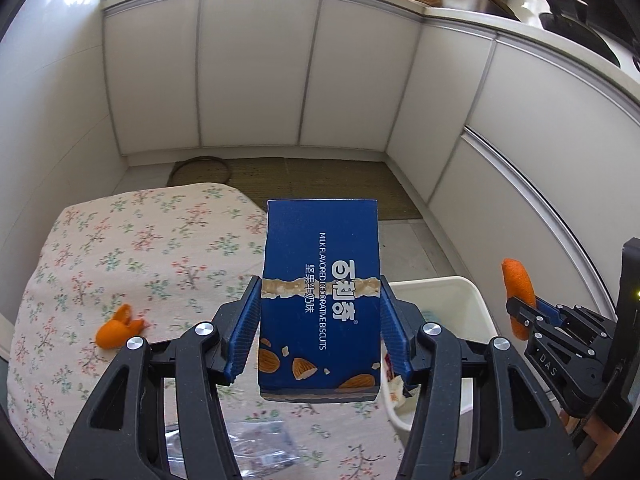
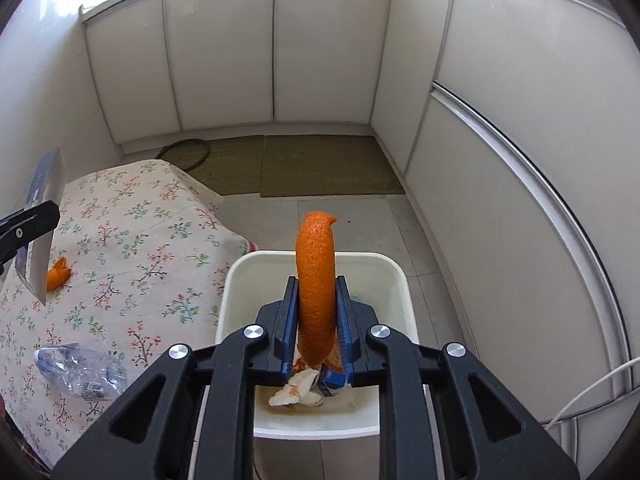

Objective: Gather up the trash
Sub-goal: 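Carry the biscuit box and orange peel over the white bin and release both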

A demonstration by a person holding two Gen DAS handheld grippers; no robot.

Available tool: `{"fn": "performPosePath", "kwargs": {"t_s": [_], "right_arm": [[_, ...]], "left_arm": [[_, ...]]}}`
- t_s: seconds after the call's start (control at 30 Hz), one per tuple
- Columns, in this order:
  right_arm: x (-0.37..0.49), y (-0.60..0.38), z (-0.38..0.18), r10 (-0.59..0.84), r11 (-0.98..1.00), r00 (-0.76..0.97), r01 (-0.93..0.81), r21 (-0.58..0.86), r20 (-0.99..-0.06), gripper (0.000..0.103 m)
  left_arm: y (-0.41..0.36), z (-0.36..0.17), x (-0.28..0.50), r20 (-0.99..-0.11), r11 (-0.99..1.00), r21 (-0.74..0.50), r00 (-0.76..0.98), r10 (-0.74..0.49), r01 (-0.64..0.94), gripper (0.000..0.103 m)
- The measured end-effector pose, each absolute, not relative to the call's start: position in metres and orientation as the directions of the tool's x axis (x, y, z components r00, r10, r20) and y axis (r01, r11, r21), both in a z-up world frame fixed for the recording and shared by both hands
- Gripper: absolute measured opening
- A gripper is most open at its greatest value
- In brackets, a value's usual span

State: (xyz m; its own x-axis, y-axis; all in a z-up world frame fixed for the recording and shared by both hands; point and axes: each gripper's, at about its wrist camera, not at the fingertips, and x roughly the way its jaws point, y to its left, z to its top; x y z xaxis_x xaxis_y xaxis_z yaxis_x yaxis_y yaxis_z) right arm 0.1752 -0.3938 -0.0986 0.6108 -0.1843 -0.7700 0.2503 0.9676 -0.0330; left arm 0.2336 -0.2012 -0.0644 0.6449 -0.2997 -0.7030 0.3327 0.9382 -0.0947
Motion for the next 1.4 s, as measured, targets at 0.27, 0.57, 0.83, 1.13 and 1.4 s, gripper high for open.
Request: {"fn": "performPosePath", "kwargs": {"t_s": [0.27, 0.57, 0.83, 1.13, 1.4], "right_arm": [[0.154, -0.434, -0.097, -0.313, 0.92, 0.595, 0.384, -0.08, -0.74, 0.068], [0.137, -0.477, -0.104, -0.425, 0.852, 0.526, 0.506, -0.13, -0.737, 0.081], [0.133, -0.482, -0.106, -0.45, 0.835, 0.509, 0.53, -0.145, -0.733, 0.084], [0.136, -0.48, -0.108, -0.461, 0.834, 0.501, 0.526, -0.165, -0.733, 0.088], [0.142, -0.468, -0.109, -0.454, 0.846, 0.509, 0.505, -0.173, -0.732, 0.092]], "left_arm": [[-0.251, -0.076, 0.228, -0.704, 0.908, -0.093, 0.618, -0.351, 0.409, 0.052], [-0.291, -0.093, 0.225, -0.713, 0.873, -0.102, 0.577, -0.398, 0.476, 0.053], [-0.308, -0.111, 0.225, -0.732, 0.848, -0.111, 0.534, -0.422, 0.518, 0.053], [-0.303, -0.12, 0.231, -0.752, 0.855, -0.133, 0.511, -0.417, 0.502, 0.07], [-0.294, -0.119, 0.232, -0.758, 0.876, -0.11, 0.53, -0.38, 0.469, 0.081]]}}
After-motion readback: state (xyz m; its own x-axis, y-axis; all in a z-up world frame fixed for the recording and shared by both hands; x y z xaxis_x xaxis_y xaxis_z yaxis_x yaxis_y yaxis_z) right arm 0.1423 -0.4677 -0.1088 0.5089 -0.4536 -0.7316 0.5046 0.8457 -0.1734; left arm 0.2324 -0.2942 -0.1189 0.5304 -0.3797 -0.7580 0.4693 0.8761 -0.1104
